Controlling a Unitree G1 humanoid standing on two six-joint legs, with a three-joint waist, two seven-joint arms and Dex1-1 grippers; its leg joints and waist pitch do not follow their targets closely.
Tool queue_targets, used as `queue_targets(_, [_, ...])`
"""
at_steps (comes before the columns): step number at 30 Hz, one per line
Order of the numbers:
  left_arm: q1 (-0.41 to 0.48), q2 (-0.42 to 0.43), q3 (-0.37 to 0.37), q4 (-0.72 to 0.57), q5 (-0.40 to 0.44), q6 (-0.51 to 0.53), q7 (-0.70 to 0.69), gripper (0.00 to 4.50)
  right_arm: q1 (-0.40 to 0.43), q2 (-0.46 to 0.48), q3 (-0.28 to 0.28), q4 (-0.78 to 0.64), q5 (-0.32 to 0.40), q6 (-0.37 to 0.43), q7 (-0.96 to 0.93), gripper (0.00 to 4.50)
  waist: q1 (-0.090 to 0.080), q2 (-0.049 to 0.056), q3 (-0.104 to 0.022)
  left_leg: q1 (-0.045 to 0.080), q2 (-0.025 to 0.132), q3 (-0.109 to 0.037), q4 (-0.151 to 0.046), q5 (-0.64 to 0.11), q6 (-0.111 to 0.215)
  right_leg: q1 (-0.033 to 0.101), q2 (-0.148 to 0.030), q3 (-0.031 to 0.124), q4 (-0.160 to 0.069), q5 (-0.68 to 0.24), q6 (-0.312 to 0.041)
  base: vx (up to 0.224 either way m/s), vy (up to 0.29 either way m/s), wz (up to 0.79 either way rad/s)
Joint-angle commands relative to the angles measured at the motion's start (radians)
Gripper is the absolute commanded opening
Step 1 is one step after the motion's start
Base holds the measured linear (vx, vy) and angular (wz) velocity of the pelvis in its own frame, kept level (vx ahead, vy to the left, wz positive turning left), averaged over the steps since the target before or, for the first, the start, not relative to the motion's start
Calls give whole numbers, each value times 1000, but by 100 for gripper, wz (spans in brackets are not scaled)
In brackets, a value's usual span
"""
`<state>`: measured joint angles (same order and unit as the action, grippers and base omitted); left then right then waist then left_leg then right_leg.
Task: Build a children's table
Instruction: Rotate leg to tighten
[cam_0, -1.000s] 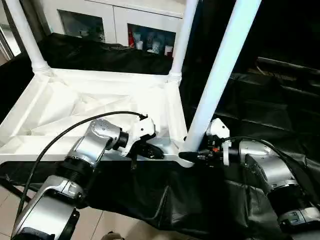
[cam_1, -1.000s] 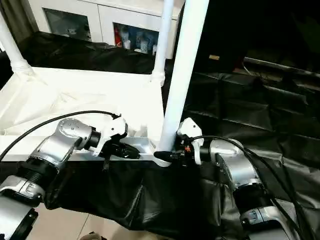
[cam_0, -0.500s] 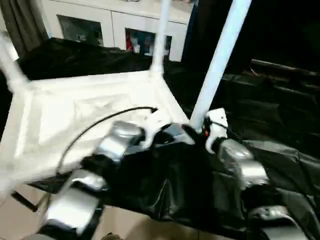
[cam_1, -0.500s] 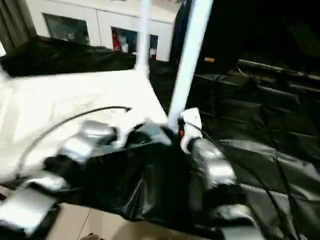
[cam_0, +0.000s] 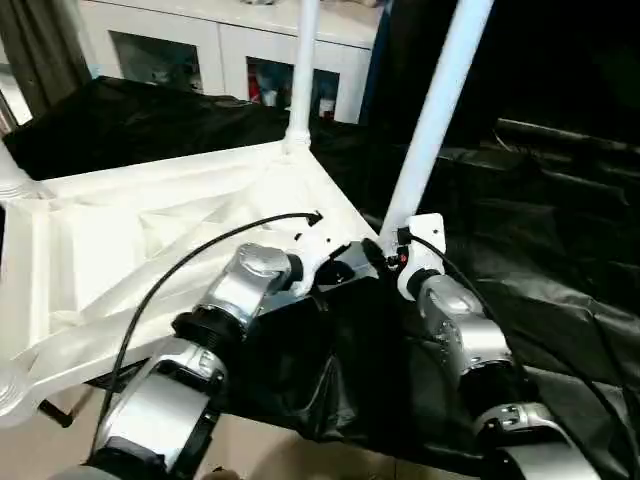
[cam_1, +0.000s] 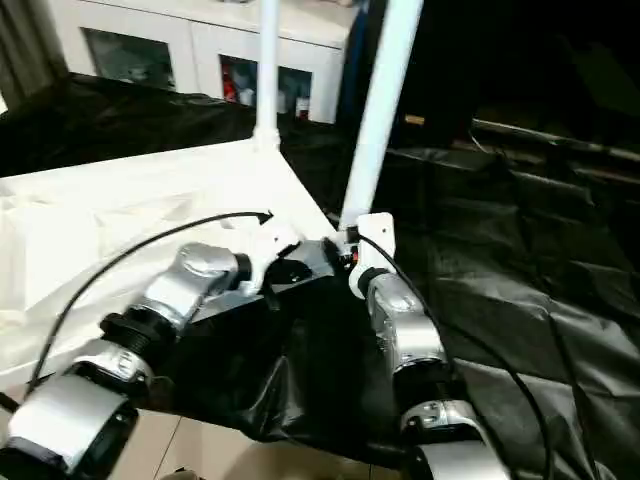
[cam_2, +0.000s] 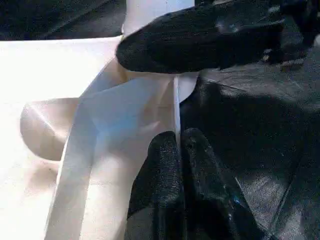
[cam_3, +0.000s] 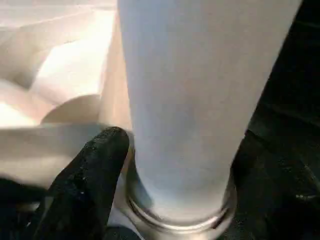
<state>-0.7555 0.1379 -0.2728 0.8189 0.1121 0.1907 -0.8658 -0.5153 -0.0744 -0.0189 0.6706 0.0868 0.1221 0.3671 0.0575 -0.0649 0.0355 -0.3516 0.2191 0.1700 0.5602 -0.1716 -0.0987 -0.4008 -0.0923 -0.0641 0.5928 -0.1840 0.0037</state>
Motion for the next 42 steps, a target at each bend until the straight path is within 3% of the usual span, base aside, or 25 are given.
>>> queue_targets(1, [18, 9, -28, 0, -3, -7, -64, 0, -1, -23, 38, -3, 14, 25, 104, 335, 4, 8, -46, -6, 6, 2, -74, -340, 8, 37, -41, 33, -87, -344, -130, 0, 0, 0])
queue_targets(2, [18, 9, -28, 0, -3, -7, -64, 0, -1, -23, 38, -3, 14, 25, 104, 335, 4, 8, -46, -6, 6, 2, -74, -340, 8, 37, -41, 33, -87, -344, -130, 0, 0, 0])
queue_targets(3, [26, 33, -35, -12, -5, -14, -110, 0, 6, -62, 61, -26, 14, 21, 193, 335, 7, 8, -50, -2, 7, 7, -68, -292, 14, 36, -41, 36, -77, -255, -166, 0, 0, 0])
queue_targets(4, [37, 60, -45, -28, -8, -20, -165, 0, 21, -106, 87, -61, 21, 24, 297, 335, 11, 7, -52, -4, 8, 8, -66, -263, 26, 44, -39, 34, -71, -201, -186, 0, 0, 0])
queue_targets(6, [63, 124, -71, -76, -21, -16, -297, 0, 54, -196, 138, -132, 39, 33, 494, 335, 14, 9, -53, -9, 10, 10, -60, -211, 56, 52, -38, 35, -59, -102, -210, 54, -10, 1])
queue_targets(7, [63, 124, -71, -76, -21, -16, -297, 0, 54, -196, 138, -132, 39, 33, 494, 335, 13, 11, -54, -11, 11, 10, -59, -181, 65, 54, -38, 34, -52, -50, -227, 0, 0, 0])
queue_targets(9, [84, 180, -95, -124, -33, 5, -408, 0, 70, -256, 169, -162, 43, 34, 605, 335, 12, 9, -55, -8, 11, 11, -57, -163, 66, 54, -38, 33, -48, -27, -245, 0, 0, 0])
queue_targets(13, [108, 238, -119, -179, -42, 19, -501, 0, 71, -285, 176, -176, 53, 40, 666, 335, 12, 11, -53, 1, 13, 15, -57, -167, 64, 52, -36, 35, -42, 4, -281, 25, 2, 1])
queue_targets(20, [118, 257, -109, -197, -43, 22, -503, 0, 73, -278, 188, -204, 72, 68, 697, 335, 11, 12, -49, 4, 13, 14, -62, -238, 28, 50, -39, 37, -53, -122, -251, 0, 0, 0])
queue_targets(22, [117, 257, -108, -195, -43, 21, -498, 0, 78, -277, 195, -208, 70, 69, 701, 300, 12, 12, -51, 4, 13, 14, -60, -224, 26, 51, -39, 37, -51, -110, -248, 0, 0, 0])
queue_targets(30, [110, 229, -76, -185, -50, 18, -420, 0, 98, -255, 191, -216, 68, 91, 666, 271, 13, 9, -53, 2, 10, 15, -57, -189, 36, 53, -37, 36, -46, -61, -257, 0, 0, 0])
queue_targets(32, [91, 193, -52, -151, -42, 24, -328, 0, 90, -218, 170, -172, 41, 90, 552, 268, 14, 10, -48, 4, 11, 15, -59, -222, 25, 49, -39, 36, -54, -124, -245, 0, 0, 0])
queue_targets(34, [72, 157, -34, -114, -32, 33, -235, 0, 78, -177, 140, -122, 27, 101, 432, 267, 11, 10, -44, 8, 10, 12, -64, -292, -5, 42, -42, 36, -67, -260, -211, 0, 0, 0])
queue_targets(36, [61, 134, -23, -92, -27, 43, -178, 0, 71, -150, 119, -95, 25, 105, 360, 267, 10, 9, -44, 8, 9, 9, -65, -319, -15, 41, -43, 35, -74, -330, -183, 0, 0, 0])
queue_targets(38, [37, 75, -6, -47, -18, 66, -60, 0, 49, -77, 55, -38, 34, 128, 168, 267, 6, 11, -42, 12, 9, 7, -66, -337, -28, 33, -42, 35, -79, -370, -168, 0, 0, 0])
queue_targets(39, [31, 58, -2, -36, -16, 72, -29, 0, 44, -59, 40, -26, 37, 133, 120, 267, 3, 10, -42, 9, 7, 4, -68, -351, -32, 34, -43, 33, -82, -405, -153, 0, 0, 0])
queue_targets(40, [21, 31, 3, -17, -13, 77, 16, 0, 36, -32, 25, -8, 38, 135, 55, 267, 5, 16, -42, 10, 5, 4, -67, -356, -34, 30, -43, 33, -87, -427, -138, 0, 0, 0])
queue_targets(42, [10, -10, 2, 4, -7, 81, 67, 0, 23, 9, 7, 22, 34, 126, -34, 267, 3, 12, -42, 12, 5, 4, -67, -368, -32, 27, -42, 33, -91, -432, -132, 0, 0, 0])
